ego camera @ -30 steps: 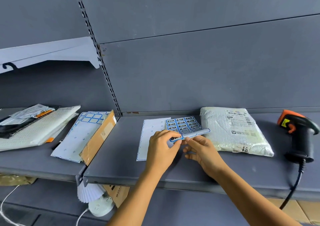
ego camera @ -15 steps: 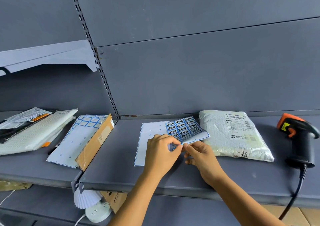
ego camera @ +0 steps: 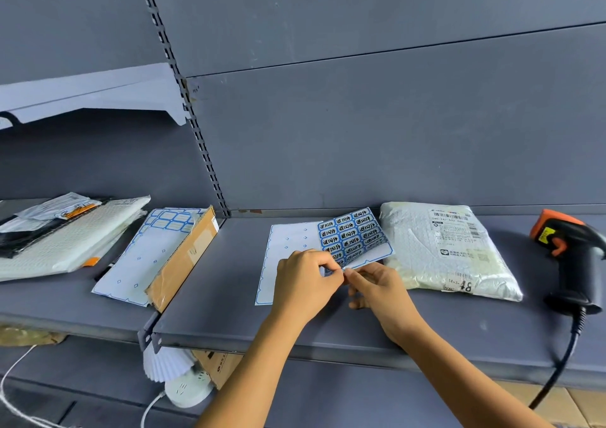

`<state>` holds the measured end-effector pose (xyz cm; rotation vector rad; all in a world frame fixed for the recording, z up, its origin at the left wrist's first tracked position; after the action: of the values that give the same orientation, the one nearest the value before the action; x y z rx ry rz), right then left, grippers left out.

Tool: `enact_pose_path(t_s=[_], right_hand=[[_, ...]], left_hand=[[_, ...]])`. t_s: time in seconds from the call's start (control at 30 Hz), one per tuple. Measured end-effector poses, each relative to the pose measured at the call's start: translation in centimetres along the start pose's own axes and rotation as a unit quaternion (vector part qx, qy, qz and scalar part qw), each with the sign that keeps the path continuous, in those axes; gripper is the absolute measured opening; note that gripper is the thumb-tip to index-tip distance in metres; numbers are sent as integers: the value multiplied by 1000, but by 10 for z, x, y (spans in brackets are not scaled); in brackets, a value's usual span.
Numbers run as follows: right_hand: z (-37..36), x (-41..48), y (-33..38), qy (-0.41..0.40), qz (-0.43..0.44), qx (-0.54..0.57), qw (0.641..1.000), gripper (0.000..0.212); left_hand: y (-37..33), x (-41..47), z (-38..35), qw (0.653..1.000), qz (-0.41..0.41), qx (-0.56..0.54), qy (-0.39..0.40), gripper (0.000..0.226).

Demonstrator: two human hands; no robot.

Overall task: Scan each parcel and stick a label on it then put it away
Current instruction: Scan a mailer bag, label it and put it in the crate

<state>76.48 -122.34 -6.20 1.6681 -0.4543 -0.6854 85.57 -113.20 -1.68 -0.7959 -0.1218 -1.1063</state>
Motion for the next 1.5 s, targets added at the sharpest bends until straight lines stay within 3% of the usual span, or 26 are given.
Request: enact_pose_path(t_s=[0.4, 1.0, 1.5], right_hand=[[2, 3, -2, -9, -17, -15, 1000, 17], [2, 0, 2, -13, -38, 7, 999, 17], [2, -2, 6, -6, -64, 16, 998, 17]], left_hand=[[4, -4, -2, 995, 82, -50, 0, 14], [14, 0, 1, 972, 157, -161, -65, 25], [24, -1, 6, 946, 206, -217, -123, 21]])
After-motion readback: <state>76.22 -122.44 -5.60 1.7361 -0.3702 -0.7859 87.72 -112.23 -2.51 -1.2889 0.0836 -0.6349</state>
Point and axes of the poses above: each hand's wrist, its own x-axis towards the middle knuckle, its own z-axis out of the back of the hand, y = z × x, the point moved 4 cm from there along x, towards the middle knuckle, and after that the axes turned 12 degrees about -z, right-handed, at the moved point
